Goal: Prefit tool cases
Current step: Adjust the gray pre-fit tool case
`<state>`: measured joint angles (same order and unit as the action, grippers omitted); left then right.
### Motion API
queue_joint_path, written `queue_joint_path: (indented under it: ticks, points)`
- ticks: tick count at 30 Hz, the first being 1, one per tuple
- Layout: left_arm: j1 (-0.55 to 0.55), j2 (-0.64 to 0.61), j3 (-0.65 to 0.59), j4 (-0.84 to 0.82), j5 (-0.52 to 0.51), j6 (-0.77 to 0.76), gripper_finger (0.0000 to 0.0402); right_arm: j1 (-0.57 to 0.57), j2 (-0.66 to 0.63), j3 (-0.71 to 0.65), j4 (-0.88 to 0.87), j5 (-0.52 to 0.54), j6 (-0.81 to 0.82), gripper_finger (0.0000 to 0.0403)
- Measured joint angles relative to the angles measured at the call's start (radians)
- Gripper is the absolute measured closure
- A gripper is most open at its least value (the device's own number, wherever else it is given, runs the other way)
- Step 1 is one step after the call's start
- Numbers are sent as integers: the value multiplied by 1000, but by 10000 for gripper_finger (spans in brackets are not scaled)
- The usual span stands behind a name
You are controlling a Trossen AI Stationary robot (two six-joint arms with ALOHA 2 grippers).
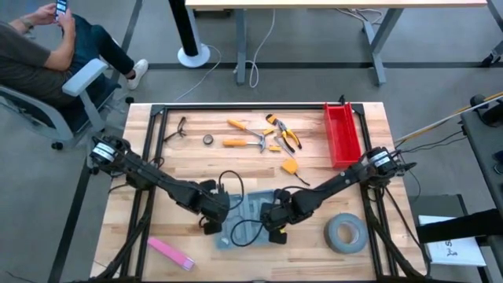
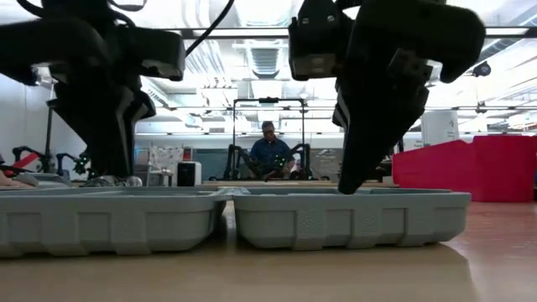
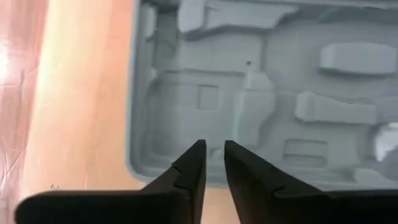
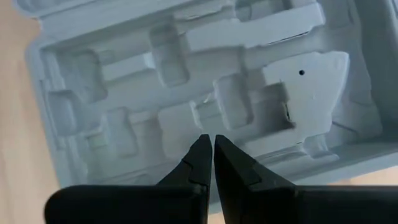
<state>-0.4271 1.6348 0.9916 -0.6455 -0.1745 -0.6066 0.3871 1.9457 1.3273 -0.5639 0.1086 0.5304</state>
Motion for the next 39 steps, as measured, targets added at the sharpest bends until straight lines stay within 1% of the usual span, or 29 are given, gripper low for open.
queue_joint_path:
  ticks: [6,9,15,22,24,29,32,34,39]
  points:
    - [41,0,-8,-1,0,-6,361,-16,-1,2,-2,59,-19,403]
    - [58,0,-18,4,1,-6,363,-22,-2,3,-2,49,-26,403]
    - [68,0,-45,40,36,-5,363,-26,-3,1,-2,39,-41,403]
    - [78,0,-97,83,33,-9,363,-35,-3,1,-3,41,-45,403]
    - [86,0,-109,88,26,-13,363,-37,-3,1,-3,41,-45,403]
    - [99,0,-127,88,-32,-30,363,-44,-4,1,-4,58,-45,403]
    - [102,0,-130,99,-47,-31,363,-49,-5,1,-8,123,-44,403]
    - [104,0,-130,100,-57,-31,363,-54,-4,1,-8,148,-45,403]
    - [112,0,-130,103,-99,-32,363,-75,-4,1,-8,147,-61,403]
